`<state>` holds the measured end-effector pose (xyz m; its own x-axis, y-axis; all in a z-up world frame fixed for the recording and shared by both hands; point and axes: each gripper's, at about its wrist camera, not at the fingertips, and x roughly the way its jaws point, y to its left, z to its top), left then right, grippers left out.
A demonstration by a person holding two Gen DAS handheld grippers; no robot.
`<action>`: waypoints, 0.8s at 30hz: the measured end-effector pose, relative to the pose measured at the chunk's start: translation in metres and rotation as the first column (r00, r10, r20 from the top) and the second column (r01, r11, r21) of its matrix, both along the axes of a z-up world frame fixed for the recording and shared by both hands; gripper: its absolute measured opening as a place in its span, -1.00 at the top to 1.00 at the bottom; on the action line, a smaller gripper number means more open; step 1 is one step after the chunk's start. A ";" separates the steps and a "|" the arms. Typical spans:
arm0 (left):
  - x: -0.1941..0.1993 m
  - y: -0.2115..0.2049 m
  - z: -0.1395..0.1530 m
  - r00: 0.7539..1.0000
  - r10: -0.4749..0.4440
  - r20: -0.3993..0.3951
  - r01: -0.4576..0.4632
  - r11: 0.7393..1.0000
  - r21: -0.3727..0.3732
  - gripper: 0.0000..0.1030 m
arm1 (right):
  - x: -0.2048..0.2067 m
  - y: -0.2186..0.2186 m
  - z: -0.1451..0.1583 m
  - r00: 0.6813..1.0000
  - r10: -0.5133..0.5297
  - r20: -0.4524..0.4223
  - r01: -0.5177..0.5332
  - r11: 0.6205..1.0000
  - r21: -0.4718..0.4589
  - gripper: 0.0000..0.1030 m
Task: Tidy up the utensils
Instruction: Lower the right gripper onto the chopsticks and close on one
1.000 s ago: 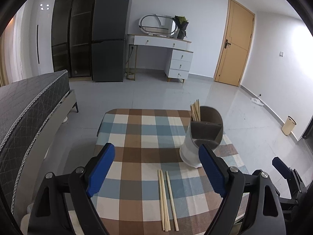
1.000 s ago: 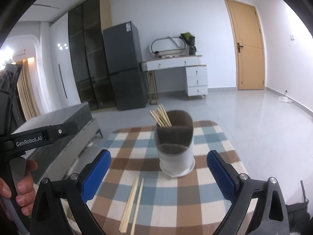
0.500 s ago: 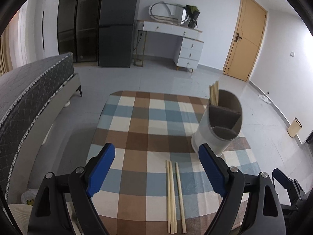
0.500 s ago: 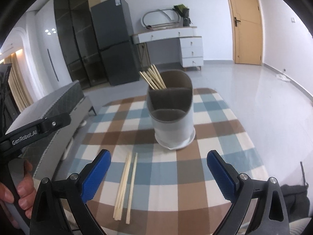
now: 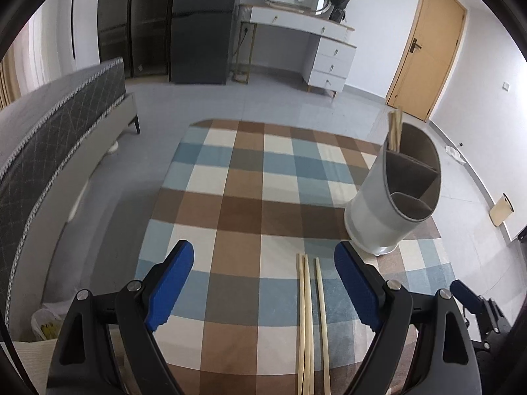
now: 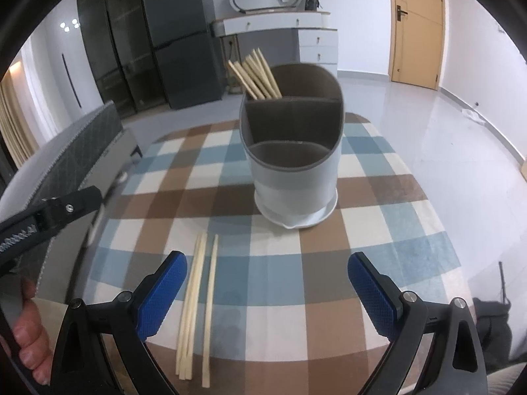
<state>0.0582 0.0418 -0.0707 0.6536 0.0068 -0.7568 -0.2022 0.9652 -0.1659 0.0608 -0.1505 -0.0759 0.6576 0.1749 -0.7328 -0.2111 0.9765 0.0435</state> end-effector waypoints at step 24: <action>0.018 0.064 -0.031 0.966 0.127 -0.226 -0.178 0.959 -0.220 -0.63 | 0.066 0.065 -0.077 0.955 0.146 -0.258 -0.181 0.976 -0.117 0.18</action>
